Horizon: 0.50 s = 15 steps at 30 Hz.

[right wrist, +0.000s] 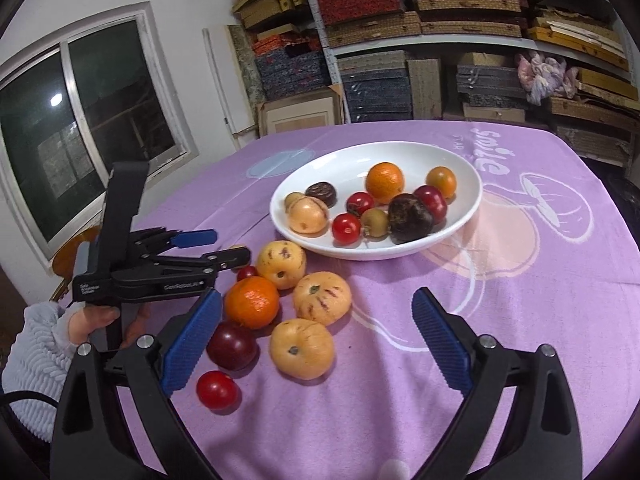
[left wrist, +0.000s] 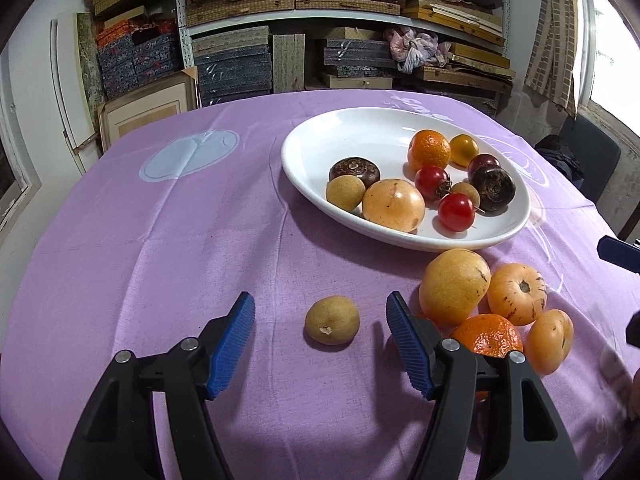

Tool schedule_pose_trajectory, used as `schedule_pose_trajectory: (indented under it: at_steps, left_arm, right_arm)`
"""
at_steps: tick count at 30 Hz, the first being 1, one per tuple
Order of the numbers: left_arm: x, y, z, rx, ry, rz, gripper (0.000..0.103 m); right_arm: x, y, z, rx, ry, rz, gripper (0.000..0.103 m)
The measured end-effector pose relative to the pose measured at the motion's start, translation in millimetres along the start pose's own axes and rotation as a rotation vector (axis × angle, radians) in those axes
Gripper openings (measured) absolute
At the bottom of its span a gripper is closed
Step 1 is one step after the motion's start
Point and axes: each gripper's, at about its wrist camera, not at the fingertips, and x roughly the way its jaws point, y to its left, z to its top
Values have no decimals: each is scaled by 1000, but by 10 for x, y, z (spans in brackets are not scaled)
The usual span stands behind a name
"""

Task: Organize fruits
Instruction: 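Move both open tools back toward the remaining fruits, then close the left tool on a small brown fruit while the right tool grasps a red tomato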

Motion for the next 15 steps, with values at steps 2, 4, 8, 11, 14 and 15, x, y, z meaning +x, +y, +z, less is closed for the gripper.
schedule_pose_trajectory:
  at_steps: [2,4,8,11,14,15]
  left_arm:
    - [13,-29,1,15,5,-6,59]
    - [34,-48,0,27,13,-16,49]
    - [72,-29,3,21,23,-33,47]
    - [114,7,9,4,39,-56,39]
    - [150,13,9,1,57,-71,34]
    - [150,7,8,3,57,-71,34]
  right_arm:
    - [15,128,-21,-46,22,31,94]
    - [39,242,-47,-85,43,53,94]
    - [56,428,-97,-145,72,103,94]
    - [70,519,-133,-169,94,131,94]
    - [109,588,-178,-185,127,146,94]
    - [122,604,-183,-190,135,147,94]
